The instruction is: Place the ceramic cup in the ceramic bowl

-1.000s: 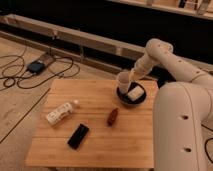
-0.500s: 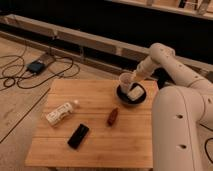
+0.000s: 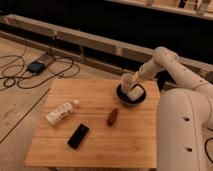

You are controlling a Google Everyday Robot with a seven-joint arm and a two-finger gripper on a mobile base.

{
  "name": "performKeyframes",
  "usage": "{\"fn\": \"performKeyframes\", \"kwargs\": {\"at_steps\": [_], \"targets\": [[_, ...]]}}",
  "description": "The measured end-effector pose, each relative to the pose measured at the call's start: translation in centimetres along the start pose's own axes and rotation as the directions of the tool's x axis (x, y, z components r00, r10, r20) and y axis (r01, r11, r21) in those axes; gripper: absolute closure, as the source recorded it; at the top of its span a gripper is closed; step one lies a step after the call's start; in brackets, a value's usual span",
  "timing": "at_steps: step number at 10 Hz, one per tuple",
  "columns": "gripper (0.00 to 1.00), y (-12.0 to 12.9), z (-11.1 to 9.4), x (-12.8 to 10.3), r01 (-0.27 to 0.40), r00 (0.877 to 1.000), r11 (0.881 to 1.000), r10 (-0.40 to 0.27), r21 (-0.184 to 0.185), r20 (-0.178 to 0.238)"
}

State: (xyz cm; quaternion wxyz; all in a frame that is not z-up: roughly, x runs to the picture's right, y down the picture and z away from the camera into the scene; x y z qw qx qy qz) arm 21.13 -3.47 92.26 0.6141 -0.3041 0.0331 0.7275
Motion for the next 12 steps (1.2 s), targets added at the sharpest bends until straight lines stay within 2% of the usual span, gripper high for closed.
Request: {"fn": "performKeyframes", "kwargs": {"at_steps": [1,2,4,7,12], "targets": [[0.22,-0.5,0.0,0.5,0.003,1.0,1.0,-0.003,0.014,-0.009],[0.2,-0.9,-0.2,0.9,0.006,1.0,1.0,-0.006,0.026,-0.016],[0.2,-1.5,-0.8,1.6,0.014,0.999,0.999,-0.012,0.051,-0.034],[0.2,-1.7,-1.7,1.8,0.023,0.999,0.997,-0.02,0.07,-0.039],[0.2,-1.6,-2.2,1.7,0.023,0.999,0.997,-0.021,0.07,-0.034]]}}
